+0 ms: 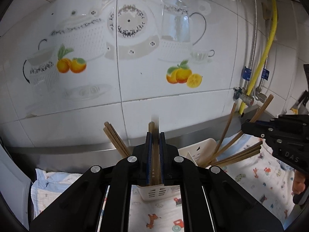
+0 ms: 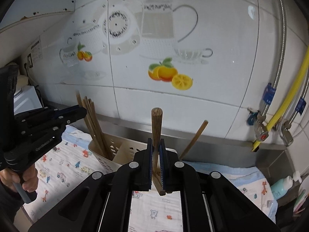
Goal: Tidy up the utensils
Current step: 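Lower both chopsticks into the holder and open both tools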
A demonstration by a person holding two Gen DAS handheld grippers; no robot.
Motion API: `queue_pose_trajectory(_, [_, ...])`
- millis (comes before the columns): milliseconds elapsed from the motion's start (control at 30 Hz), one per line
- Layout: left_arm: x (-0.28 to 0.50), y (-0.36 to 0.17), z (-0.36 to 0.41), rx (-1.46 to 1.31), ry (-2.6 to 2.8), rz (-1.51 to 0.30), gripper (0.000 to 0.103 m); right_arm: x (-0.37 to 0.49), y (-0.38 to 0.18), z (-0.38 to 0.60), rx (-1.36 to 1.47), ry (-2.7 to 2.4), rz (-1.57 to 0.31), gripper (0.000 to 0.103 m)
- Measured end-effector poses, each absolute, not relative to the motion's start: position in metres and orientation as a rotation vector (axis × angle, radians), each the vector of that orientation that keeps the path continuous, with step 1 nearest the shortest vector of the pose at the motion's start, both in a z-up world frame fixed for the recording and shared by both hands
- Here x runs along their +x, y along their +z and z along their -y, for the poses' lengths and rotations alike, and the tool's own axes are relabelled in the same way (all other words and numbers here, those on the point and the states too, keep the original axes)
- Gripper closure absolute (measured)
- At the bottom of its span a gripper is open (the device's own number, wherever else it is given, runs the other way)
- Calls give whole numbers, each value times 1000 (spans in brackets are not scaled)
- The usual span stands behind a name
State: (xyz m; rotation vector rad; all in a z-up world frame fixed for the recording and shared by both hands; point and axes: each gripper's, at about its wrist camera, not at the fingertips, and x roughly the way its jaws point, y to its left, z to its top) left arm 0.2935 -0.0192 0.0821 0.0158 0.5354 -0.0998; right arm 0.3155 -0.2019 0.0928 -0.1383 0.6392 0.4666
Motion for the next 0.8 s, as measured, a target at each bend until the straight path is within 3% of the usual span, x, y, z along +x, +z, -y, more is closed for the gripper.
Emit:
queue_pose_trajectory(333, [289, 78, 19, 23, -102, -550, 93, 318, 84, 197, -152, 459, -657, 93])
queue_pose_trajectory(433, [284, 77, 18, 19, -97, -551, 79, 315, 86, 198, -149, 456, -650, 84])
queue_pose_trajectory(567, [272, 76, 14, 8, -104, -550, 76, 304, 91, 203, -146, 455, -633, 76])
queue_pose_trajectory(667, [259, 75, 11, -3, -96, -543, 55, 292, 93, 206, -142, 451, -625, 73])
queue_pose_trajectory(800, [244, 72, 6, -8, -92, -544, 52, 275, 94, 208, -148, 446, -615, 68])
